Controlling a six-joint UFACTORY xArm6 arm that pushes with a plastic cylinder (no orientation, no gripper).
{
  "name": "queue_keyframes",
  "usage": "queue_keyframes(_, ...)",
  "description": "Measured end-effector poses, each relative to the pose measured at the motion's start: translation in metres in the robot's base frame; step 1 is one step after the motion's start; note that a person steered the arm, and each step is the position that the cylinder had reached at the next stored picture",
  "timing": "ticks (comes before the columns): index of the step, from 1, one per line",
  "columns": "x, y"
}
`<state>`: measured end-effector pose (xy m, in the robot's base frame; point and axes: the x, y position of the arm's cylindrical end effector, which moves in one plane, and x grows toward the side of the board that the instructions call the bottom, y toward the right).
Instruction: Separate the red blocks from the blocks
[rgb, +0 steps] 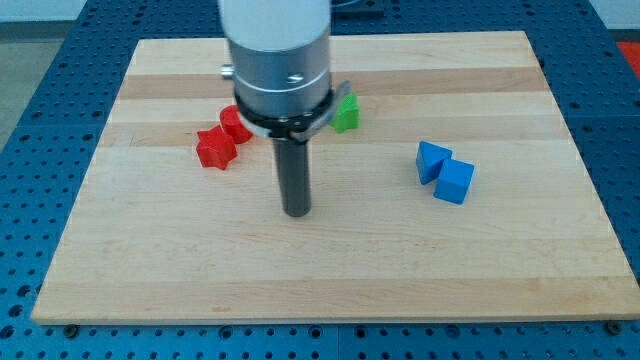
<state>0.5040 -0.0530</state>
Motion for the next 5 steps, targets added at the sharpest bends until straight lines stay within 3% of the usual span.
queue_keyframes(1,-0.005,-0.003)
queue_keyframes(2,-0.036,-0.003)
queue_keyframes(5,-0.053,-0.001)
